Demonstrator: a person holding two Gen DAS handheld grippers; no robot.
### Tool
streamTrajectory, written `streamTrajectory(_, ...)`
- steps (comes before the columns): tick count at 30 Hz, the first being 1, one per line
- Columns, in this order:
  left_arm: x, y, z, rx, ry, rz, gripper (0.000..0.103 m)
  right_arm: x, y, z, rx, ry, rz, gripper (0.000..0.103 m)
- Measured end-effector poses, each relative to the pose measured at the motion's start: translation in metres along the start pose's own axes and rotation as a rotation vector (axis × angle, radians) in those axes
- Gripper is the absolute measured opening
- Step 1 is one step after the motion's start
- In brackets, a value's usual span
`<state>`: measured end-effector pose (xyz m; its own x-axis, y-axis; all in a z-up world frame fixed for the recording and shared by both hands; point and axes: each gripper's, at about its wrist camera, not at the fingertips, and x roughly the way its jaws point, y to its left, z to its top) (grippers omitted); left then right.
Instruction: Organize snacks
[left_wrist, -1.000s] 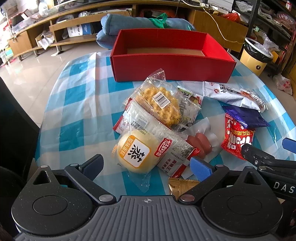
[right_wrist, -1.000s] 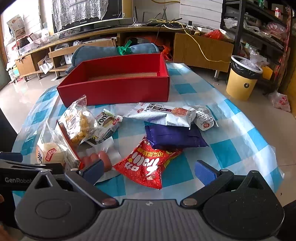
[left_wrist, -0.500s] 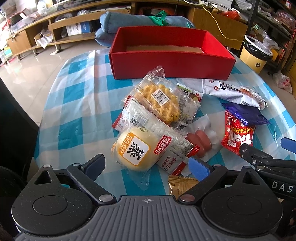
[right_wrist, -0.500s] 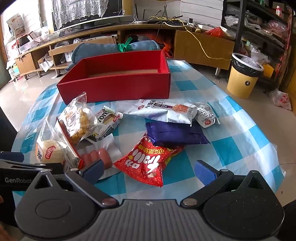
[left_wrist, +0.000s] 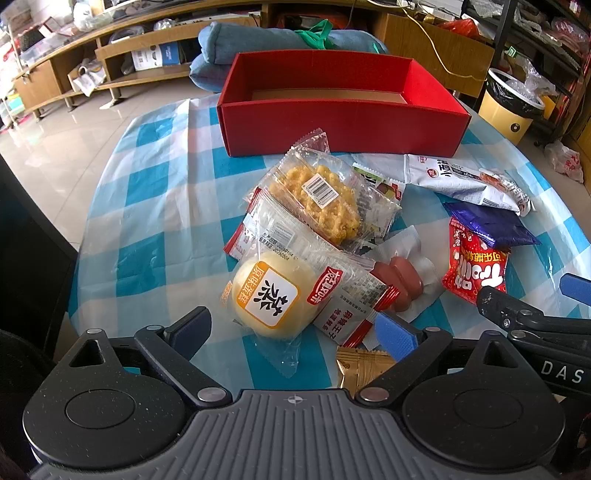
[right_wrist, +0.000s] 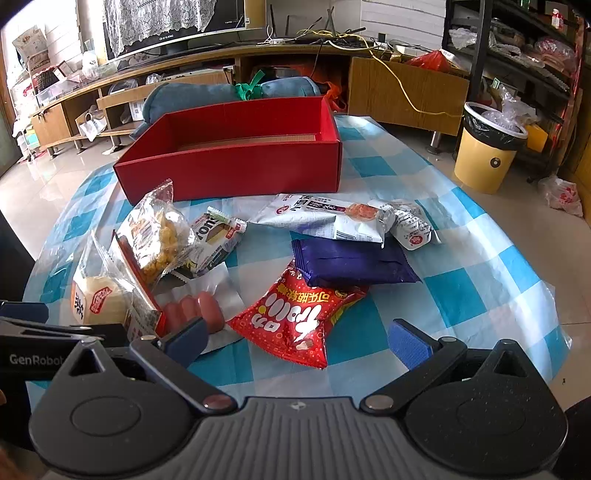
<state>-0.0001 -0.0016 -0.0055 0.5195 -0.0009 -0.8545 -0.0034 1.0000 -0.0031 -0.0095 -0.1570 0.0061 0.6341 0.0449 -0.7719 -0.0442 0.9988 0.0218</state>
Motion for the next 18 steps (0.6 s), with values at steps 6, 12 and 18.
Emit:
streamTrajectory(6, 0.0000, 0.0001, 0.0000, -0.001, 0.000, 0.000, 0.098, 0.0008, 0.0004, -0.0008, 0.001, 0.004, 0.001, 0.100)
streamTrajectory(12, -0.0001, 0.0000, -0.0001, 0.000, -0.001, 0.000, 0.097, 0.0010, 0.0006, -0.0013, 0.001, 0.007, 0.002, 0.100)
streamTrajectory(18, -0.0001, -0.0001, 0.0002, -0.001, 0.000, 0.000, 0.096, 0.0012, 0.0014, -0.0024, 0.000, 0.010, 0.002, 0.100)
